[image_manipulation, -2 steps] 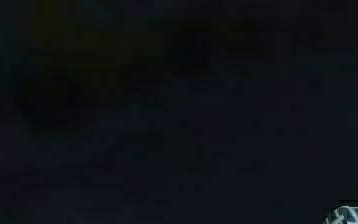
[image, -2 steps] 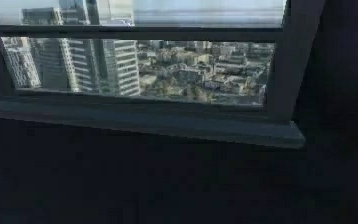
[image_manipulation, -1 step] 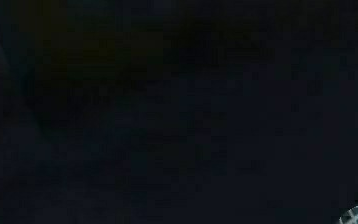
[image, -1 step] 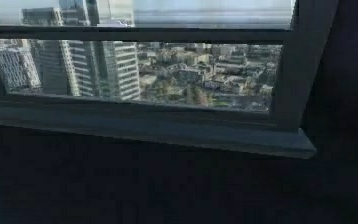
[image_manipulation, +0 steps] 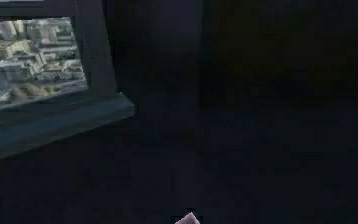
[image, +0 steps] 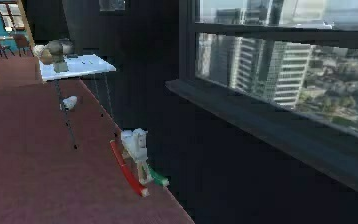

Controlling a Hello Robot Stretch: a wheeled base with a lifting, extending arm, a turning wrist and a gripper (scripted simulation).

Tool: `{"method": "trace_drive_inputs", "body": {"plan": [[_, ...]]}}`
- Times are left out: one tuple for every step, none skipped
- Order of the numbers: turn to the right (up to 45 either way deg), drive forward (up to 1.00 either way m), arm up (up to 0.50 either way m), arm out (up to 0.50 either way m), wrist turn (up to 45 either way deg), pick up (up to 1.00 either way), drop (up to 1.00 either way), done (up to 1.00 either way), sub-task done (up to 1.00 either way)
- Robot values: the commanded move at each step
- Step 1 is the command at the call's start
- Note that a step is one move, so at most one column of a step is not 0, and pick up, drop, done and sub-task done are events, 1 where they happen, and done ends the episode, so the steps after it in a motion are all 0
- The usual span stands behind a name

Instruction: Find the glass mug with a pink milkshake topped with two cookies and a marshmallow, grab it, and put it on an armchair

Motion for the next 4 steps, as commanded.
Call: {"method": "trace_drive_inputs", "body": {"plan": [[-24.0,0.0,0.0,0.0,0.0,0.0,0.0,0.0,0.0],[0.0,0.55,0.0,0.0,0.0,0.0,0.0,0.0,0.0],[-45.0,0.0,0.0,0.0,0.0,0.0,0.0,0.0,0.0],[-3.0,0.0,0.0,0.0,0.0,0.0,0.0,0.0,0.0]]}}
